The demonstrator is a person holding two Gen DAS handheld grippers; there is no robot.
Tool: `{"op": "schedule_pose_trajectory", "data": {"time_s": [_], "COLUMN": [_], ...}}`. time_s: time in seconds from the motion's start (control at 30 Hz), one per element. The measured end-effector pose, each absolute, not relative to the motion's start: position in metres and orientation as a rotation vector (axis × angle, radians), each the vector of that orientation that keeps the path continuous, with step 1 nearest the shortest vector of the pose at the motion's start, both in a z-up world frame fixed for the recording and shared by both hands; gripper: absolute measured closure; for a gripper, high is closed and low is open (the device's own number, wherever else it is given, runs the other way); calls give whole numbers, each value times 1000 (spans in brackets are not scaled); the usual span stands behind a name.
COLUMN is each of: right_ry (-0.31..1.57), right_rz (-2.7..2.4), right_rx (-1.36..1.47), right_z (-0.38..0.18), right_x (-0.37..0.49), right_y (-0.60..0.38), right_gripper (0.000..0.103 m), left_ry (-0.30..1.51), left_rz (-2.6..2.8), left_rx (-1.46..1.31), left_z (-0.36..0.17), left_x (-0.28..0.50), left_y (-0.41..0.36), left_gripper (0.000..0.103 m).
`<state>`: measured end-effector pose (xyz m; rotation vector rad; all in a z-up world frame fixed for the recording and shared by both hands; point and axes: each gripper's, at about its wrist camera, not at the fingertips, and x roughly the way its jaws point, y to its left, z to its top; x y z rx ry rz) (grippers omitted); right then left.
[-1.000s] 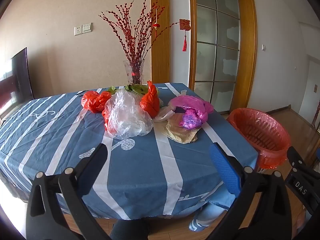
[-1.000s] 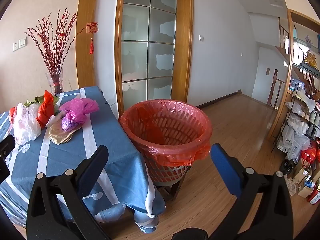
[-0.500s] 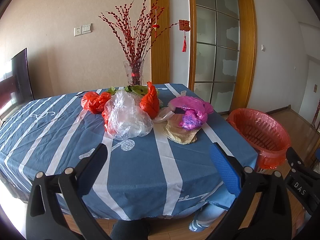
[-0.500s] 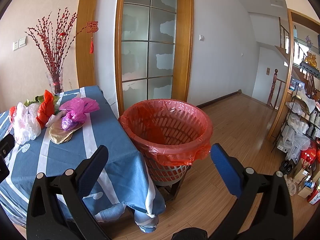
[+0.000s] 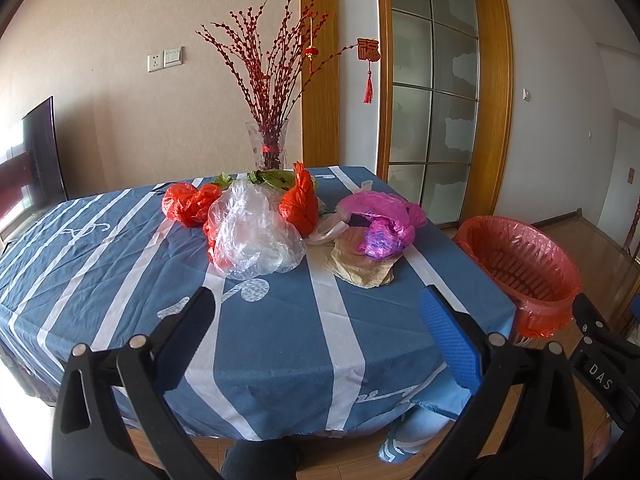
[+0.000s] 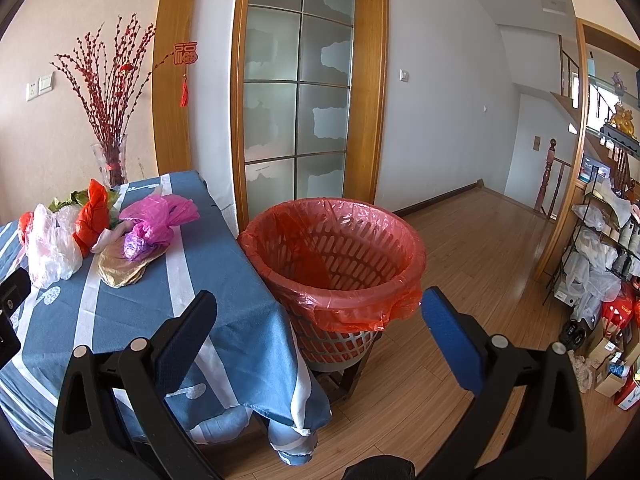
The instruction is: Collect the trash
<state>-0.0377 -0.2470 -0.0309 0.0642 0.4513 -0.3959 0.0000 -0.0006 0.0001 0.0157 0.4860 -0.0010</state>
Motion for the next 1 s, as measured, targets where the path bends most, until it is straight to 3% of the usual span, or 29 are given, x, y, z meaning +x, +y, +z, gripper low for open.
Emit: {"op": "schedule_pose_trajectory", "data": {"time_s": [1.0], "right_ry": [453], "right_rz": [-396], "right_rx": [63], "right_z": [-31], "right_x": [-38], "right_y": [-247], "right_gripper": [2], "left_ry": [487], "left_rz": [0], "left_rx": [16], "left_z": [2], "left_x": [0], "left_y": [2], "left_gripper": [4]}}
